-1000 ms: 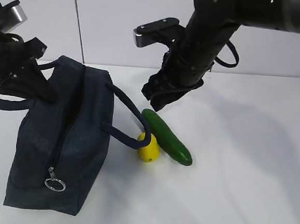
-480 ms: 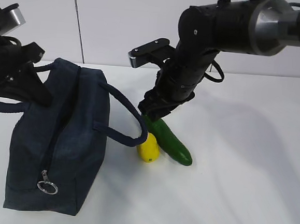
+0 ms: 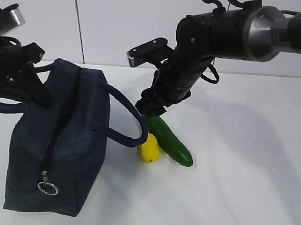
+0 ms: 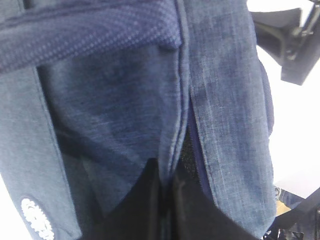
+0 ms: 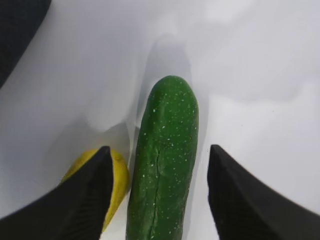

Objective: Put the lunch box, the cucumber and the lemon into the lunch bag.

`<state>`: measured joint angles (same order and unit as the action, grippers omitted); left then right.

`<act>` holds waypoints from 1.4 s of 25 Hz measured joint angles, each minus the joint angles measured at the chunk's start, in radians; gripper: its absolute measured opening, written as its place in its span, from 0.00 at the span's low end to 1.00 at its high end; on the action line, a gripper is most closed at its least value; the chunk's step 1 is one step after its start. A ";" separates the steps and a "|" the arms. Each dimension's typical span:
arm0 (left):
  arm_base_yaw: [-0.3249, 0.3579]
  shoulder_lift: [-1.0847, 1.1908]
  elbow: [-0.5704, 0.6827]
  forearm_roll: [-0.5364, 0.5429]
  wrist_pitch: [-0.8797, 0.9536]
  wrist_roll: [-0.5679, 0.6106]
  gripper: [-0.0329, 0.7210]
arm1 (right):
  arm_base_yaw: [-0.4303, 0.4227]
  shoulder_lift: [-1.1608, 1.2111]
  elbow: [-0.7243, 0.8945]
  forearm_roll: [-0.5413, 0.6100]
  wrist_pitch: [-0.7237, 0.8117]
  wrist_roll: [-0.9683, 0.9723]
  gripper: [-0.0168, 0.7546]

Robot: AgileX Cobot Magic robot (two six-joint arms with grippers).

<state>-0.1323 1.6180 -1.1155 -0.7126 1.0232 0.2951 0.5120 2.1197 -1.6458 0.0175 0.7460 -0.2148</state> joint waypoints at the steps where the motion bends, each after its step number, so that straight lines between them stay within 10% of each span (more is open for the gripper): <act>1: 0.000 0.000 0.000 0.000 0.000 0.000 0.04 | 0.000 0.000 0.000 0.000 -0.004 0.000 0.62; 35: 0.000 0.000 0.000 0.000 0.002 -0.002 0.04 | 0.000 0.113 -0.017 -0.038 -0.069 0.080 0.71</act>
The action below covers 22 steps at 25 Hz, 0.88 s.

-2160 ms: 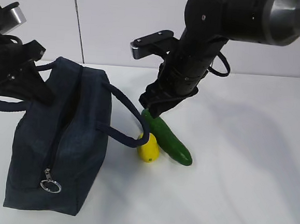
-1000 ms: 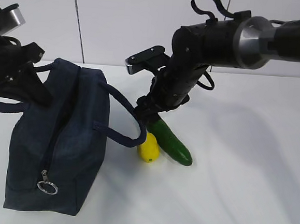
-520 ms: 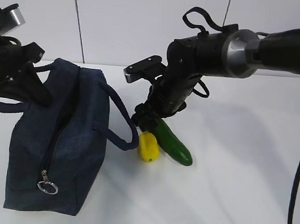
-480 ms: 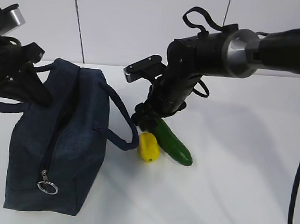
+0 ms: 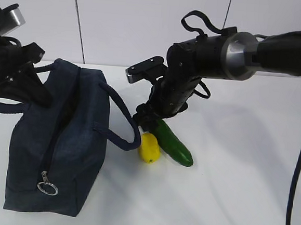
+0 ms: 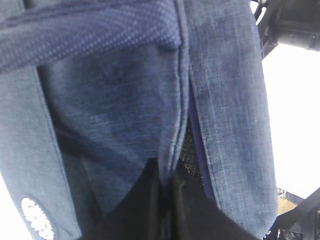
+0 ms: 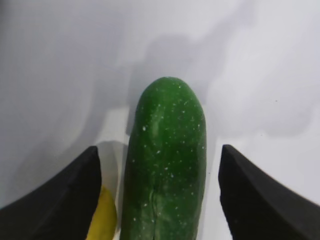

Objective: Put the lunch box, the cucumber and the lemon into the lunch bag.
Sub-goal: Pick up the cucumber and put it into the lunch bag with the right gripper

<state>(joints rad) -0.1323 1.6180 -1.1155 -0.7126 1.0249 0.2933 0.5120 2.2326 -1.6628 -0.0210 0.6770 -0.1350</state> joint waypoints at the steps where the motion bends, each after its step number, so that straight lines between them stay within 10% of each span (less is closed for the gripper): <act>1: 0.000 0.000 0.000 0.000 0.000 0.000 0.04 | 0.000 0.000 -0.002 0.000 -0.001 0.003 0.71; 22: 0.001 0.000 0.000 0.000 0.000 0.000 0.04 | 0.000 0.008 -0.002 -0.004 0.005 0.016 0.51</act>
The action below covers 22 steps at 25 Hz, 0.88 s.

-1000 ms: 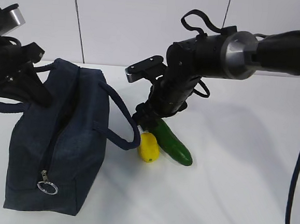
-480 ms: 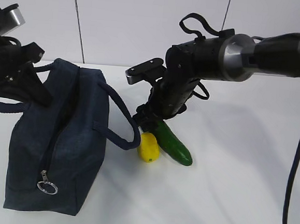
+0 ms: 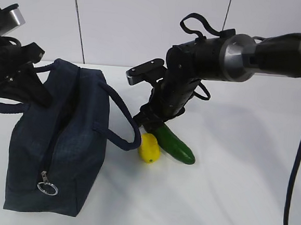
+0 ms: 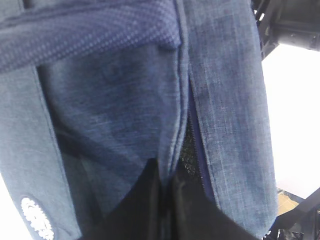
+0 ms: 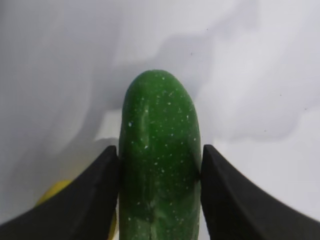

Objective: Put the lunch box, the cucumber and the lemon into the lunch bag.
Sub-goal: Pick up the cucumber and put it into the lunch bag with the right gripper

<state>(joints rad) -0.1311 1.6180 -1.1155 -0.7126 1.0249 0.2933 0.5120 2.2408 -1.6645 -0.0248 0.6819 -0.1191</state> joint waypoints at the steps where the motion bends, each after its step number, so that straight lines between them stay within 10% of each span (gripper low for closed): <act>1: 0.000 0.000 0.000 0.000 0.000 0.000 0.04 | 0.000 0.000 0.000 0.000 0.000 0.000 0.51; 22: 0.000 0.000 0.000 0.000 0.000 0.000 0.04 | 0.000 0.000 -0.102 -0.010 0.137 0.004 0.41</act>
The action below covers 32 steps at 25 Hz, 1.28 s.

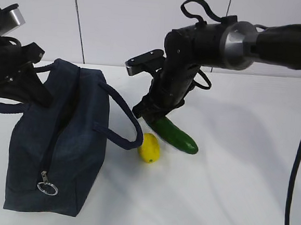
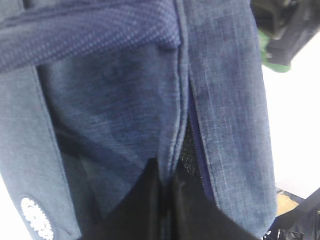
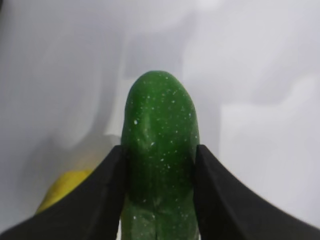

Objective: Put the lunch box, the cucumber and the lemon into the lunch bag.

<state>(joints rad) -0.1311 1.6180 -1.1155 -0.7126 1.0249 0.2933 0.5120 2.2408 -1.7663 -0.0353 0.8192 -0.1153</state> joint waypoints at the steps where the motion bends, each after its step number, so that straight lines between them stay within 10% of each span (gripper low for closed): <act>1: 0.000 0.000 0.000 0.000 0.000 0.000 0.04 | 0.000 0.000 -0.020 0.000 0.020 0.000 0.41; 19: 0.000 0.000 0.000 -0.031 -0.004 0.000 0.04 | -0.116 -0.201 -0.074 0.176 0.175 -0.013 0.41; 27: 0.000 0.000 0.000 -0.040 -0.019 0.000 0.04 | -0.116 -0.379 0.126 0.429 0.041 -0.130 0.41; 32: 0.000 0.000 0.000 -0.042 -0.025 0.000 0.04 | -0.116 -0.416 0.204 0.793 0.031 -0.323 0.41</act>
<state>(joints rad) -0.1311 1.6180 -1.1155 -0.7547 1.0001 0.2933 0.3963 1.8250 -1.5627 0.7572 0.8498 -0.4380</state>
